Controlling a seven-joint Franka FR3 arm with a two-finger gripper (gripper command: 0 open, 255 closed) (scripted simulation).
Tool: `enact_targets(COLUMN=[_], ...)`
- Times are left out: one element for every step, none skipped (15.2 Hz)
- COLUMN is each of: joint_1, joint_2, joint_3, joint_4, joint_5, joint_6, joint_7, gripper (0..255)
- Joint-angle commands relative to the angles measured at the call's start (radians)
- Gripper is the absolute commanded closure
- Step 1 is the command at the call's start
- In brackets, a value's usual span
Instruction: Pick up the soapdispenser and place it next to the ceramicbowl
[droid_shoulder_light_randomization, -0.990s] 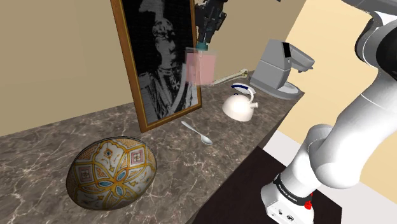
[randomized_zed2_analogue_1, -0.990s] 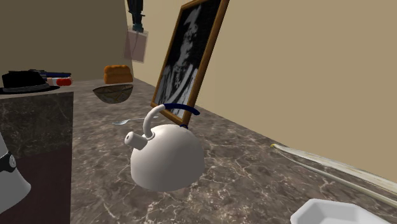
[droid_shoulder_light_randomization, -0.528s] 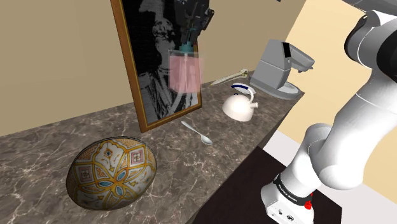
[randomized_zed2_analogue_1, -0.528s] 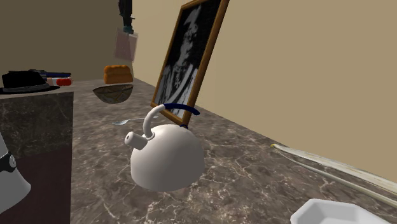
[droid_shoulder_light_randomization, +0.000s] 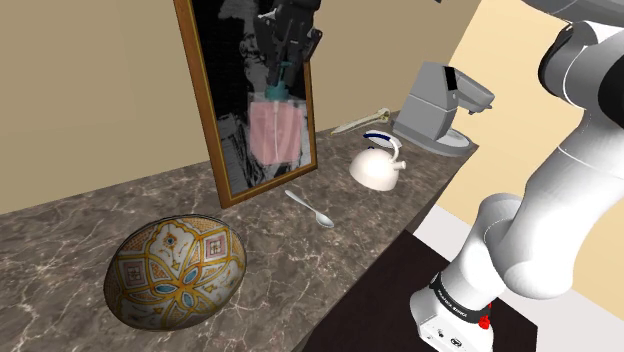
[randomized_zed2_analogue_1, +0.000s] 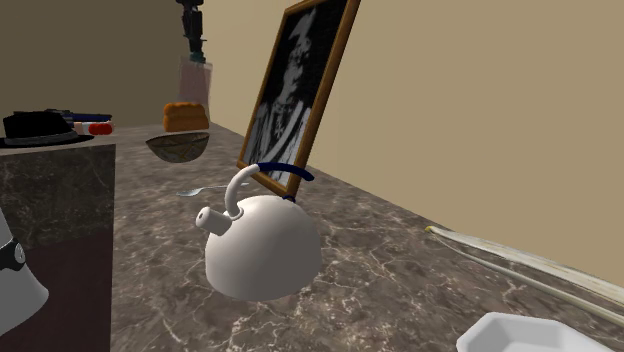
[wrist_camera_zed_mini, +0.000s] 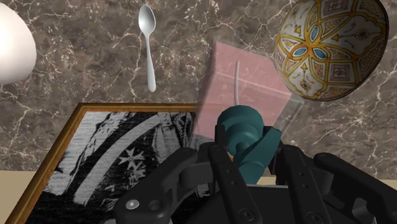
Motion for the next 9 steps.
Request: enact_targets(joint_1=[-0.001,-0.001,-0.001,-0.001,-0.001,-0.001,-0.001,-0.001,-0.001], joint_2=[-0.013,-0.018,-0.023,-0.027,-0.032,-0.035,-0.039,-0.042,-0.045], joint_3=[-0.001,-0.001,-0.001,-0.001,-0.001,-0.001,-0.001,-0.002,-0.002], joint_4=[-0.044,-0.064,-0.083,-0.102,-0.121,-0.139,-0.157,-0.174,-0.192], joint_5=[0.001,0.002,0.003,0.003,0.004,0.004,0.004,0.005,0.005], joint_6=[0.031,0.046,0.061,0.076,0.090,0.105,0.119,0.133,0.148], joint_7=[-0.002,-0.003,-0.003,-0.004,-0.005,-0.006,-0.006,-0.007,-0.008], gripper=[255,255,255,255,255,255,255,255,255])
